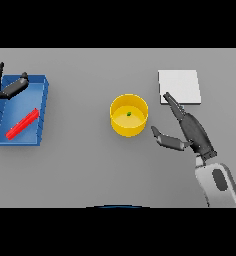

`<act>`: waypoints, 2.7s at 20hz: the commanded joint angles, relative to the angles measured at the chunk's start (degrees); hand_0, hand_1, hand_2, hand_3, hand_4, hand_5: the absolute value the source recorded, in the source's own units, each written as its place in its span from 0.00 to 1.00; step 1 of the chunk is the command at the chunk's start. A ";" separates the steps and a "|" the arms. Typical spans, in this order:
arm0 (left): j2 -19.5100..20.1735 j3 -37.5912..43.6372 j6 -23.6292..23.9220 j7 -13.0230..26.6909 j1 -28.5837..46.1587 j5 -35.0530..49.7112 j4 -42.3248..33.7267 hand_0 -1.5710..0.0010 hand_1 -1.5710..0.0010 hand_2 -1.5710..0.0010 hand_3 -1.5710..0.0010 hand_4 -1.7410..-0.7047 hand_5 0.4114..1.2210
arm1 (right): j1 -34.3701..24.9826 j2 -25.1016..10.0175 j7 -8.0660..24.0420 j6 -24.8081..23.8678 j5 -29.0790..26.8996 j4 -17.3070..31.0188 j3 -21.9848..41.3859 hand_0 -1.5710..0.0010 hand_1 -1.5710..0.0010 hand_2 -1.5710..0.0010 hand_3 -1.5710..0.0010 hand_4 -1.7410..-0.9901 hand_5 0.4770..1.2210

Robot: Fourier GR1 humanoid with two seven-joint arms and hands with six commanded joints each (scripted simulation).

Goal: Pick up the red beaker and tilt it to pour out 1 green nut into yellow bowl. Pick up the yellow bowl and place it on the metallic measuring scale.

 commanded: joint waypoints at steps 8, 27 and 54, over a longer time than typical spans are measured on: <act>-0.26 -0.21 0.22 0.17 -0.36 -0.12 -0.09 1.00 1.00 1.00 1.00 0.91 0.38 | -13.59 -8.50 -0.81 7.55 15.22 5.60 10.81 1.00 1.00 1.00 1.00 0.63 0.25; -0.01 -0.05 -0.86 -0.67 -1.19 -0.02 0.88 1.00 1.00 1.00 1.00 0.91 0.40 | -30.61 -5.20 -6.94 18.69 21.27 26.04 22.28 1.00 1.00 1.00 1.00 0.60 0.26; 1.45 0.33 -1.05 -0.83 -0.26 0.61 -0.70 1.00 1.00 1.00 1.00 0.91 0.39 | -34.08 -7.35 -4.32 26.78 20.75 25.57 25.69 0.03 0.03 0.06 0.24 0.02 0.98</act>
